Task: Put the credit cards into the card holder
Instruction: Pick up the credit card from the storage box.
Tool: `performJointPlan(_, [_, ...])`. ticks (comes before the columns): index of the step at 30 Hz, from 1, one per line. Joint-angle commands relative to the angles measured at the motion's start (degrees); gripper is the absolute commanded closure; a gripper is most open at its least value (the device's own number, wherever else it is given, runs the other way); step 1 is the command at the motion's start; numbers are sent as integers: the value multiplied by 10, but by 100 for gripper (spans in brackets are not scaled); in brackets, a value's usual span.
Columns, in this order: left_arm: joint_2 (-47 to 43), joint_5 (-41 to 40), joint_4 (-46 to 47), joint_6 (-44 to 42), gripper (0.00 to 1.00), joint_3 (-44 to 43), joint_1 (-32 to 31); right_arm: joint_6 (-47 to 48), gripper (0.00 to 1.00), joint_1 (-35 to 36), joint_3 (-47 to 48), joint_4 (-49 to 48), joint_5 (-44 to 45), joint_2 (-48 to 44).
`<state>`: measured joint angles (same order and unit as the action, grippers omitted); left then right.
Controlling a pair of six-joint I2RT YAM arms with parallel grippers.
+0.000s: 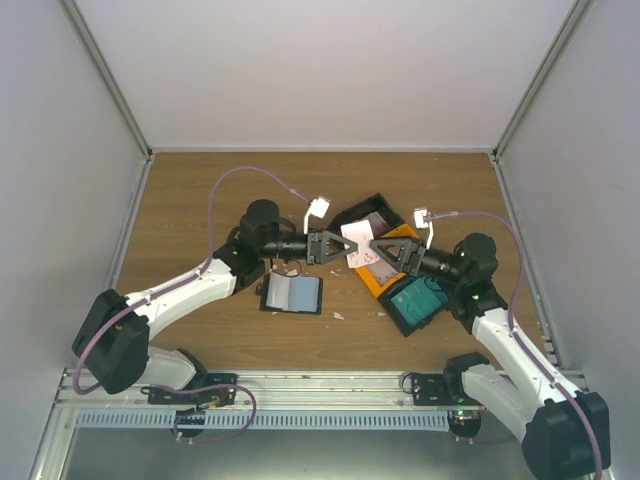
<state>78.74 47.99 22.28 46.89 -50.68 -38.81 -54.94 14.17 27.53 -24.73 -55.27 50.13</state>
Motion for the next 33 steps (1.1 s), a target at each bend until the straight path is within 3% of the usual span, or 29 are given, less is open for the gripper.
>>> performJointPlan(1, [-27, 10, 10, -16, 100, 1, 7, 17, 65, 1, -8, -7, 8, -7])
performJointPlan(11, [-28, 22, 19, -14, 100, 7, 7, 38, 74, 12, -4, 7, 5, 15])
performJointPlan(19, [-43, 19, 4, -30, 100, 17, 8, 41, 63, 11, -3, 20, 30, 2])
performJointPlan(33, [-52, 41, 7, -46, 100, 23, 8, 56, 67, 15, 8, 41, 7, 32])
